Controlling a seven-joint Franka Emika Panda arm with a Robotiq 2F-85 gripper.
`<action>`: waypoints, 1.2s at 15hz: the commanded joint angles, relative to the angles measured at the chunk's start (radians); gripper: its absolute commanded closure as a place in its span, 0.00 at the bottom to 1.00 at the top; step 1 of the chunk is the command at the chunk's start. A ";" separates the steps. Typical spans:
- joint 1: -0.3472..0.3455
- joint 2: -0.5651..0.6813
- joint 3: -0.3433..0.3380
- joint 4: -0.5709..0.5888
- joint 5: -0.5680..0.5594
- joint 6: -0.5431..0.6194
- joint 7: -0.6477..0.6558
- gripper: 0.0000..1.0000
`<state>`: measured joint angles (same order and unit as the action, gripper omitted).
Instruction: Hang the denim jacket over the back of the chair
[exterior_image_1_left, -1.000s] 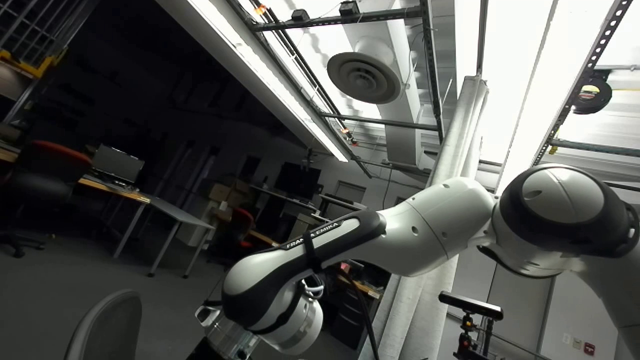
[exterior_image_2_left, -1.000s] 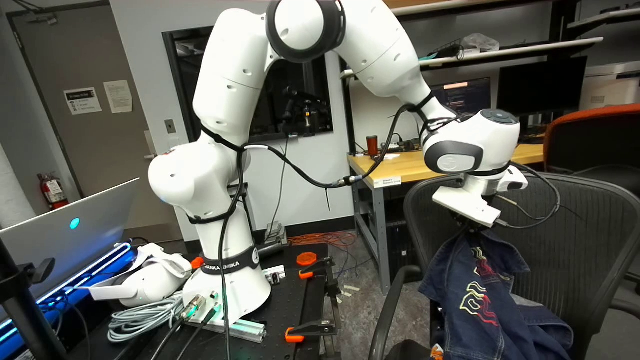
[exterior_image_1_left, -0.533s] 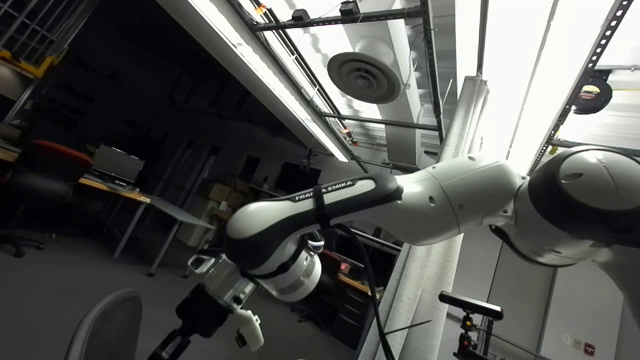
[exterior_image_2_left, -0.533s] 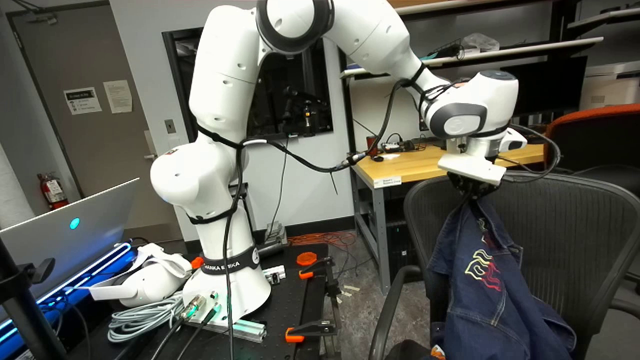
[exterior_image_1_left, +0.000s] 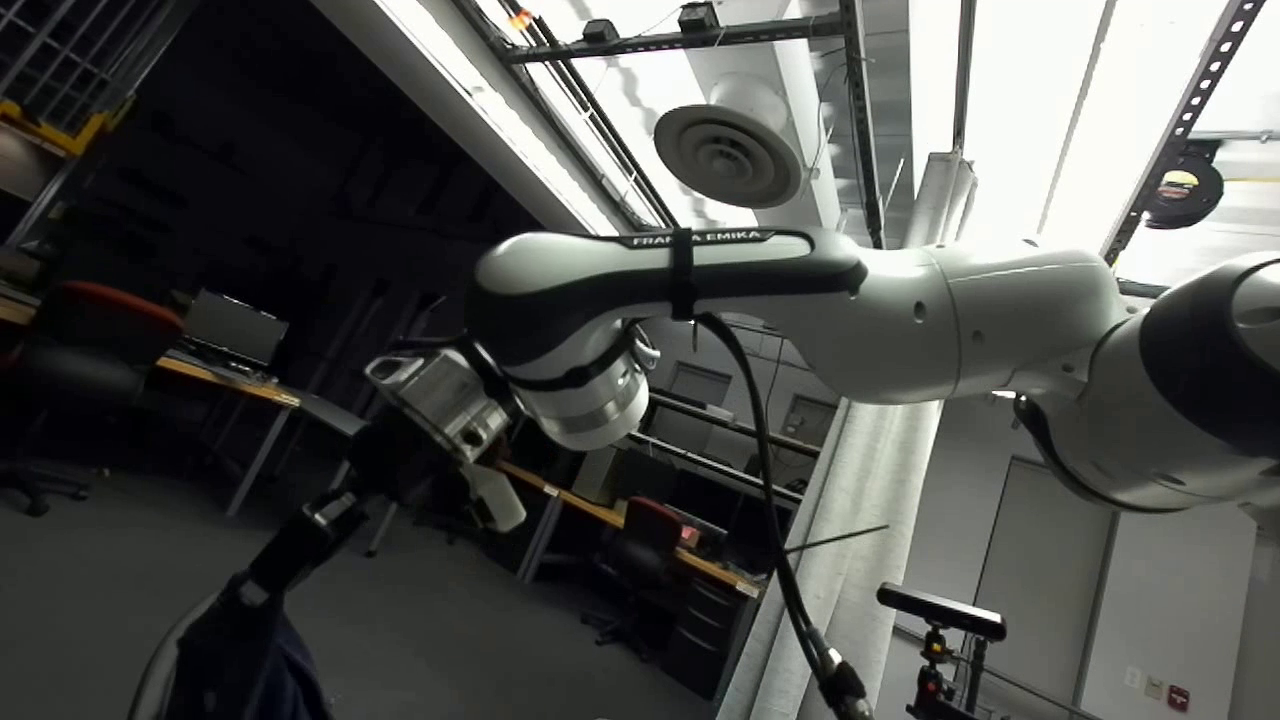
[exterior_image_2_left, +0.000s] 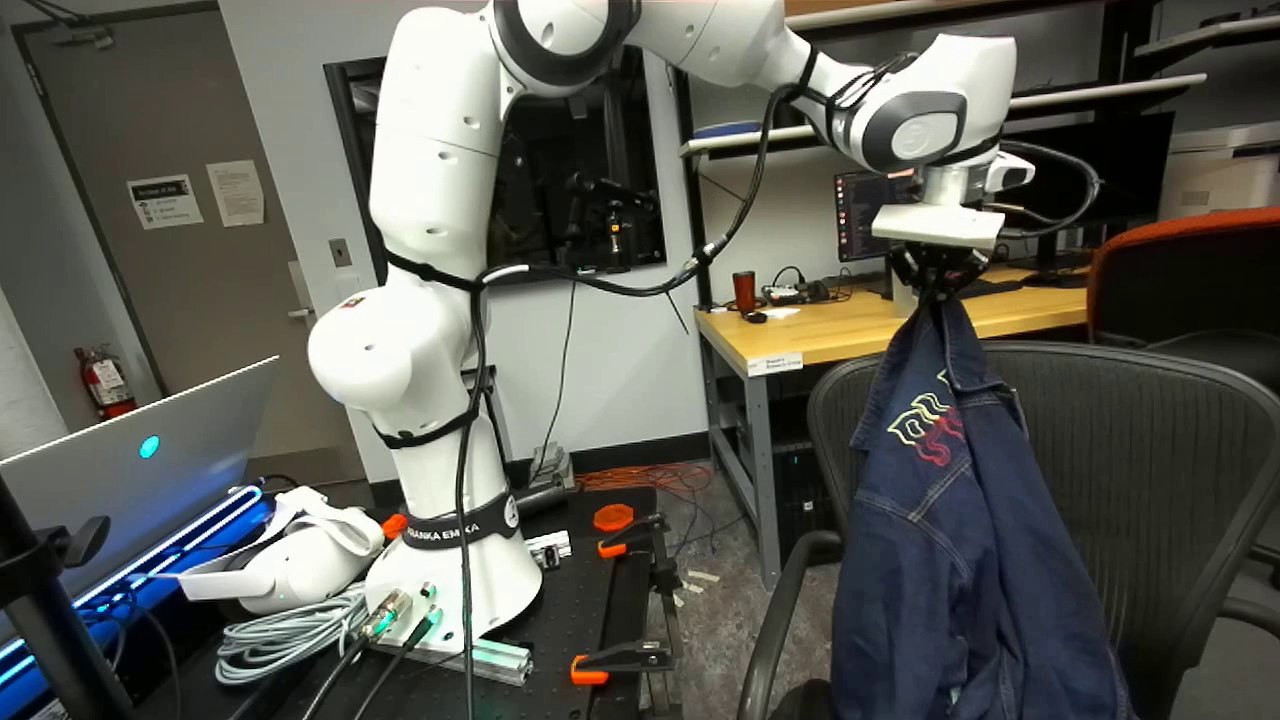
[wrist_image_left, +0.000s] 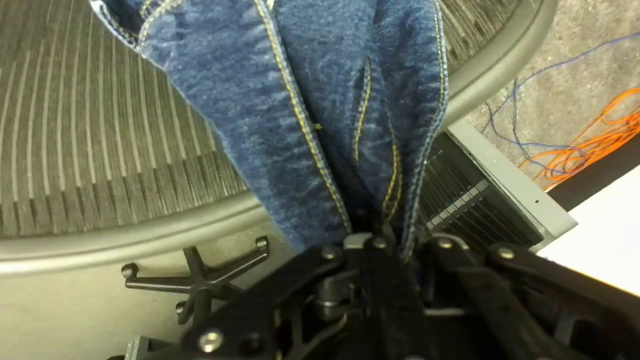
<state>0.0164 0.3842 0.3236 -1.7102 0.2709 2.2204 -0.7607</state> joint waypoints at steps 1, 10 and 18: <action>0.082 0.005 -0.008 0.146 -0.038 -0.086 0.070 0.97; 0.256 0.159 0.002 0.486 -0.214 -0.246 0.196 0.97; 0.334 0.346 -0.045 0.739 -0.327 -0.214 0.212 0.97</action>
<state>0.3044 0.6288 0.2912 -1.1611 -0.0257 1.9856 -0.5748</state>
